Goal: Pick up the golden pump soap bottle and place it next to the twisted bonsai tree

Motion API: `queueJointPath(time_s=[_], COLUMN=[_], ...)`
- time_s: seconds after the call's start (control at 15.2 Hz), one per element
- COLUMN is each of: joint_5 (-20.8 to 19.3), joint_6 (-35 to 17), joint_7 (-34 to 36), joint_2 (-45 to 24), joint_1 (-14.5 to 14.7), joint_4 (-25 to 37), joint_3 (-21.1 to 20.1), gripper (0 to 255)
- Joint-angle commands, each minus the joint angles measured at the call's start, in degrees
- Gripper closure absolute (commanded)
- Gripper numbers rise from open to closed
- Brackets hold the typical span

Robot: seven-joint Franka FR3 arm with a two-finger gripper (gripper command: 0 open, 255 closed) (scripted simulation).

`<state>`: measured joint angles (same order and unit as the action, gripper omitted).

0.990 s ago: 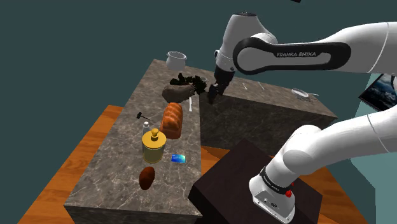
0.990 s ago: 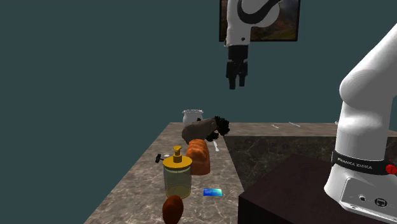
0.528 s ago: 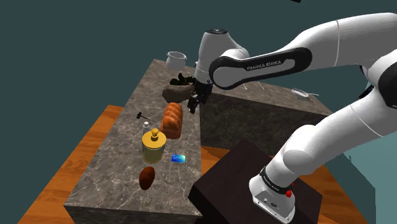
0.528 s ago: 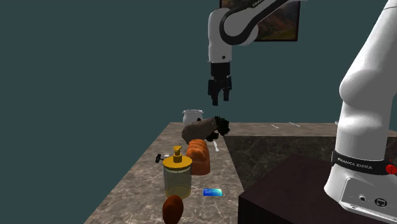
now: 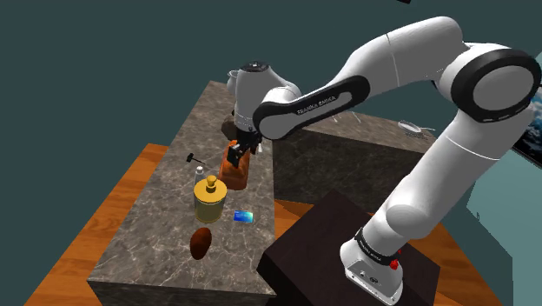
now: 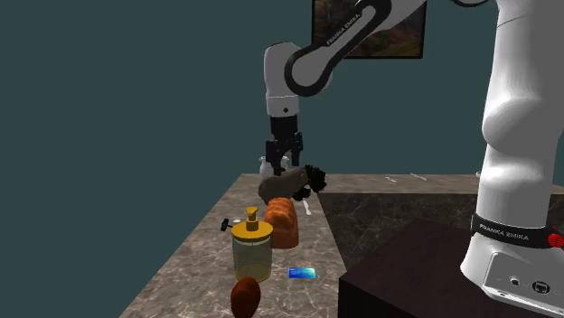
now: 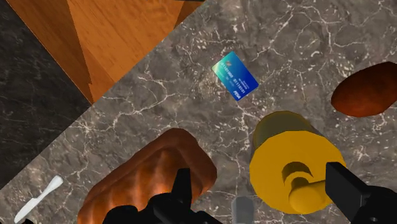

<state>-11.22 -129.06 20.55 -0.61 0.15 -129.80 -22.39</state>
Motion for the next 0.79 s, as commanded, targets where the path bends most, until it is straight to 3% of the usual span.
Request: queueJointPath(time_s=[0.0,0.4,0.73], joint_5=[-2.92,-10.97,-14.69], joint_6=[-1.41,-2.44,-2.54], joint_7=[3.34,11.46,14.94], joint_2=[-4.74,-19.20,-28.40], joint_1=[0.60,4.57,7.96], joint_4=[2.34,12.62,20.25], joint_3=[-0.48,0.60,2.46], gripper=[0,0,0])
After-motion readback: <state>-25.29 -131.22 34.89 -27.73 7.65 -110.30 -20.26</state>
